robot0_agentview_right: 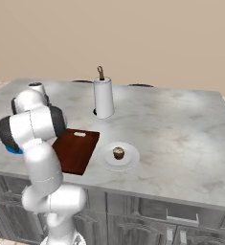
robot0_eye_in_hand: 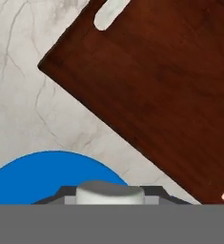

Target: Move the dessert items from the plates to the tray.

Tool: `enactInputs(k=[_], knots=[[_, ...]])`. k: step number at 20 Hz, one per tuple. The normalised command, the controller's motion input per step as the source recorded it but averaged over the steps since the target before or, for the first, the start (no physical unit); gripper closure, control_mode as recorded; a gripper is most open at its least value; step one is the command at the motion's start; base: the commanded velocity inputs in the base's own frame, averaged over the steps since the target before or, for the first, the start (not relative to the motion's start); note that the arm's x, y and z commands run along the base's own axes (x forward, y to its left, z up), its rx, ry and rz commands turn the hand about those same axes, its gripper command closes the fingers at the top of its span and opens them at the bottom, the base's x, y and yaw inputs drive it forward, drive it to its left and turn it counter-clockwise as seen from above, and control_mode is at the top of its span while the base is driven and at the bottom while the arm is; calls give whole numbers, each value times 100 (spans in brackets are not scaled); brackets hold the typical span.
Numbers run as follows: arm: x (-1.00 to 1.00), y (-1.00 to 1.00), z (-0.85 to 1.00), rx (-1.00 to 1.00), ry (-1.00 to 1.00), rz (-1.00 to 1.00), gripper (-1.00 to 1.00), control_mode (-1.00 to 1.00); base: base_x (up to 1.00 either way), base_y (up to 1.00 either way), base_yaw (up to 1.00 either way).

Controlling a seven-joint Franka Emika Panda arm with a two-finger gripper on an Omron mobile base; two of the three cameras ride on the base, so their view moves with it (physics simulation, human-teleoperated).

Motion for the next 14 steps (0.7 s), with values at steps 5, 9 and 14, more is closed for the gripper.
enactInputs(k=[5, 9, 14], knots=[[-29, -61, -2, 0, -1, 8, 100, -100, 0, 0, 0], [0, -59, -12, 0, 0, 1, 100, -100, 0, 0, 0], [2, -57, -15, 0, 0, 4, 100, -100, 0, 0, 0]])
